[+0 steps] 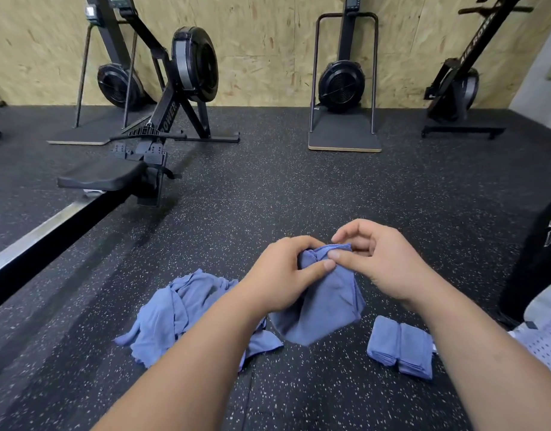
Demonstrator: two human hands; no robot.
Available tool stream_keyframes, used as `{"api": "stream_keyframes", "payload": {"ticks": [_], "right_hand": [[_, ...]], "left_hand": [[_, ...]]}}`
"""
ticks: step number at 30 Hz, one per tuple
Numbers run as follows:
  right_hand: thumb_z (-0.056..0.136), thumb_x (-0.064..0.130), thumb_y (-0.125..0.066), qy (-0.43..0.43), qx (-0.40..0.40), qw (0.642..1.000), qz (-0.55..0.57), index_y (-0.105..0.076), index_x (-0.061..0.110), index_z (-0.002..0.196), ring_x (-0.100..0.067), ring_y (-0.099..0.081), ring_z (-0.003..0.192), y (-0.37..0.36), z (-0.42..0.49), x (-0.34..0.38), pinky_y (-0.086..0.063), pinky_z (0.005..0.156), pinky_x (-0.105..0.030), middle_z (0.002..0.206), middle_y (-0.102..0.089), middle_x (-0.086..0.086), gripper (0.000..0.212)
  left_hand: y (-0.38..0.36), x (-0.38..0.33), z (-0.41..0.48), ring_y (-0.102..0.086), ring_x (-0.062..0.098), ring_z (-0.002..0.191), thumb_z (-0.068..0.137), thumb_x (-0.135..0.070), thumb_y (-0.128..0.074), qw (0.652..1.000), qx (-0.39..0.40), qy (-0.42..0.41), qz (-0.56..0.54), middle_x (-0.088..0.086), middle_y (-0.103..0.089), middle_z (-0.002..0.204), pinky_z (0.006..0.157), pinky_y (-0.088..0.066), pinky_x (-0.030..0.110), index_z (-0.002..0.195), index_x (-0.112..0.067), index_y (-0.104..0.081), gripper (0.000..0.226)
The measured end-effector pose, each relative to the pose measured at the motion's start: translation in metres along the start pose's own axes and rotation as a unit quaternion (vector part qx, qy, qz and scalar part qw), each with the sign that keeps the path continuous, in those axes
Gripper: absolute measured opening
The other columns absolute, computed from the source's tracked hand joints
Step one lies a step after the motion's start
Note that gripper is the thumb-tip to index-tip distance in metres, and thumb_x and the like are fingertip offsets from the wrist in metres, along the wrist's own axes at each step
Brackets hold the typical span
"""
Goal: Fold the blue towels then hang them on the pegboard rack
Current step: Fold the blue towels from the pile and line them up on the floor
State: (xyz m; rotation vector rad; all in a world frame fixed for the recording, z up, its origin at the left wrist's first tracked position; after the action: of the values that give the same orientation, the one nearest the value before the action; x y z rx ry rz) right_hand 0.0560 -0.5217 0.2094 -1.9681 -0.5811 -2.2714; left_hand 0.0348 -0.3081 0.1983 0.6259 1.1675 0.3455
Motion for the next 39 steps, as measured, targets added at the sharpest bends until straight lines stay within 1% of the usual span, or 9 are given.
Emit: {"api": "stream_keyframes", "payload": {"ticks": [4,9,13,17,22,27,29,34,39], "right_hand": [[0.093,0.008,-0.079,-0.039,0.027,0.998,0.047,-0.064,0.018,0.122,-0.02,-0.073,0.097,0.002,-0.003,0.0,-0.054,0.1,-0.045,0.105,-0.079,-0.014,0.034],[0.087,0.01,-0.086,-0.063,0.087,0.993,-0.057,-0.061,0.025,0.126,-0.027,-0.075,0.105,0.008,-0.006,-0.01,-0.056,0.103,-0.047,0.112,-0.078,-0.01,0.048],[0.09,-0.009,-0.075,-0.053,0.013,0.998,0.022,-0.062,0.016,0.122,-0.028,-0.075,0.103,0.01,-0.003,-0.009,-0.055,0.101,-0.044,0.115,-0.076,-0.011,0.043],[0.093,-0.003,-0.074,-0.032,-0.069,0.994,0.077,-0.062,0.008,0.111,-0.026,-0.067,0.087,0.009,0.002,-0.011,-0.054,0.088,-0.04,0.107,-0.076,-0.019,0.024],[0.1,0.004,-0.069,0.003,-0.072,0.996,0.046,-0.069,0.004,0.105,-0.02,-0.069,0.081,0.011,0.003,-0.007,-0.06,0.083,-0.035,0.09,-0.076,-0.009,0.006],[0.103,0.013,-0.063,-0.078,0.091,0.987,0.107,-0.061,0.001,0.112,-0.027,-0.071,0.103,0.021,-0.004,-0.004,-0.058,0.103,-0.044,0.106,-0.071,-0.019,0.016],[0.105,0.012,-0.06,-0.119,0.132,0.983,0.049,-0.059,-0.003,0.113,-0.031,-0.074,0.107,0.025,-0.006,-0.008,-0.057,0.105,-0.048,0.11,-0.075,-0.02,0.017],[0.101,0.02,-0.07,-0.079,0.002,0.966,-0.247,-0.07,0.028,0.098,-0.021,-0.076,0.09,0.032,0.0,-0.02,-0.058,0.093,-0.055,0.094,-0.079,0.004,0.009],[0.089,0.027,-0.084,0.012,-0.022,0.98,-0.198,-0.069,0.045,0.113,-0.007,-0.072,0.098,0.009,-0.001,-0.003,-0.06,0.093,-0.041,0.115,-0.072,0.02,0.034]], "left_hand": [[0.004,0.006,0.003,-0.058,0.0,0.073,0.088,-0.048,-0.074,0.993,-0.065,0.055,-0.077,-0.018,-0.07,0.079,0.073,-0.05,0.029,0.089,-0.027,-0.071,0.022],[0.015,0.016,0.003,-0.049,0.004,0.064,0.097,-0.033,-0.076,0.965,-0.135,0.126,-0.184,-0.019,-0.058,0.066,0.059,-0.038,0.016,0.084,-0.017,-0.067,0.023],[0.018,0.024,0.001,-0.058,0.011,0.072,0.096,-0.037,-0.077,0.94,-0.15,0.173,-0.251,-0.003,-0.068,0.079,0.071,-0.047,0.027,0.088,-0.015,-0.068,0.025],[0.019,0.033,0.003,-0.064,0.013,0.076,0.094,-0.039,-0.078,0.91,-0.185,0.232,-0.29,-0.006,-0.074,0.082,0.075,-0.049,0.033,0.084,-0.023,-0.069,0.021],[0.021,0.039,0.003,-0.068,0.015,0.078,0.091,-0.045,-0.08,0.894,-0.174,0.272,-0.311,-0.004,-0.078,0.086,0.074,-0.051,0.033,0.089,-0.022,-0.072,0.024],[0.03,0.04,-0.002,-0.068,0.01,0.075,0.092,-0.037,-0.082,0.919,-0.155,0.242,-0.271,-0.004,-0.078,0.088,0.074,-0.054,0.032,0.093,-0.022,-0.075,0.017],[0.032,0.044,-0.002,-0.066,0.008,0.076,0.091,-0.033,-0.084,0.935,-0.148,0.219,-0.237,-0.006,-0.077,0.088,0.076,-0.054,0.03,0.094,-0.021,-0.076,0.015],[0.025,0.049,-0.001,-0.062,0.006,0.076,0.088,-0.024,-0.086,0.963,-0.126,0.155,-0.179,-0.01,-0.074,0.085,0.076,-0.051,0.028,0.092,-0.022,-0.075,0.012],[0.012,0.04,0.002,-0.061,0.003,0.074,0.086,-0.022,-0.086,0.983,-0.101,0.098,-0.117,-0.014,-0.073,0.083,0.075,-0.051,0.03,0.089,-0.025,-0.072,0.014]]}}
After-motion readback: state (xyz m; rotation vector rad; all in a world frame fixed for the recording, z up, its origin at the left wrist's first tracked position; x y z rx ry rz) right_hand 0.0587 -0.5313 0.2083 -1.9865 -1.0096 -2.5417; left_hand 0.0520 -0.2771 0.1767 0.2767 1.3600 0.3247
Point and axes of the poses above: each hand's wrist, its own z-axis towards the middle knuckle, its own y-axis out of the back of the hand, x = y × z, the point moved 1 cm from there along z, towards the middle knuckle
